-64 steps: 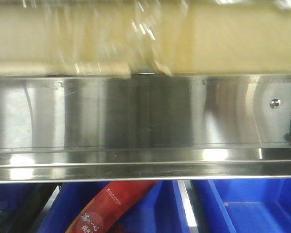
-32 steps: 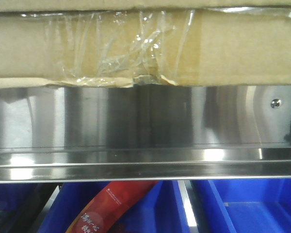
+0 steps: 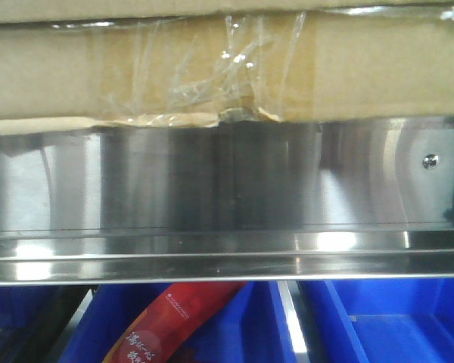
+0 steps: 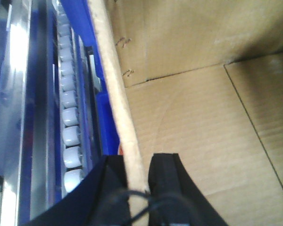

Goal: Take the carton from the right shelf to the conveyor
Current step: 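Pull the held carton back toward the robot, clear of the shelf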

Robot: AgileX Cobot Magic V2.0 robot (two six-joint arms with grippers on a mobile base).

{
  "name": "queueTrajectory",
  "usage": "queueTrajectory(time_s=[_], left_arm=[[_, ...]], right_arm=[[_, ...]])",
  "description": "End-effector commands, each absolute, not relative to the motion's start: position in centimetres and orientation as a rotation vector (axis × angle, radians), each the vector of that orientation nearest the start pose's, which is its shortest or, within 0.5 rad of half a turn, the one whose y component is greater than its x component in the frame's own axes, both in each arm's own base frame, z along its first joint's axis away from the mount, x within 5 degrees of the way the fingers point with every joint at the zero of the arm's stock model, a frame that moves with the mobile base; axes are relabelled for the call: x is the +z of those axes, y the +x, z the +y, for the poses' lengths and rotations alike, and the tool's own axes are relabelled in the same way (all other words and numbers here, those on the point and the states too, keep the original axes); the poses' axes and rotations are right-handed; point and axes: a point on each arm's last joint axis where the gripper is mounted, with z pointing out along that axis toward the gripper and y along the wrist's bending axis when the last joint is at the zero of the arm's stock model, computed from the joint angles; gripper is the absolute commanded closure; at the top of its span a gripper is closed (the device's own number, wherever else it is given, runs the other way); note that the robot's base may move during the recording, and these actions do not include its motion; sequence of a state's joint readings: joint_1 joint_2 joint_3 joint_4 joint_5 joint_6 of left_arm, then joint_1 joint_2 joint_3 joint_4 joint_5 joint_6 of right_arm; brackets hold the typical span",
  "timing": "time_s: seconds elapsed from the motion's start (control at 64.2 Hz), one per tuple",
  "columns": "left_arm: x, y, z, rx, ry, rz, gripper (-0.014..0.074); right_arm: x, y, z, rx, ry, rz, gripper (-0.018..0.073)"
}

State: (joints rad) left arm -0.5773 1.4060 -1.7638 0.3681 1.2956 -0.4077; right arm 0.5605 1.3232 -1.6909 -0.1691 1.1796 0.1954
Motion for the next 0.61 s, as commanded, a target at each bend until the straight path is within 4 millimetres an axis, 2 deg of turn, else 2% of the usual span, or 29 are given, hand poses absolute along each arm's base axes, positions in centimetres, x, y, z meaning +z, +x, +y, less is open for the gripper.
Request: queueTrajectory(time_s=[0.0, 0.592], left_arm=[[48.04, 23.55, -12.88, -0.137, 0.202, 2.272, 0.0616], [48.04, 23.55, -12.88, -0.137, 0.202, 2.272, 0.0616]], right_arm=[[48.69, 22.02, 12.82, 0.265, -0.429, 2.137, 0.0627], [49.09, 22.23, 13.00, 0.283, -0.423, 2.085, 0.0627]])
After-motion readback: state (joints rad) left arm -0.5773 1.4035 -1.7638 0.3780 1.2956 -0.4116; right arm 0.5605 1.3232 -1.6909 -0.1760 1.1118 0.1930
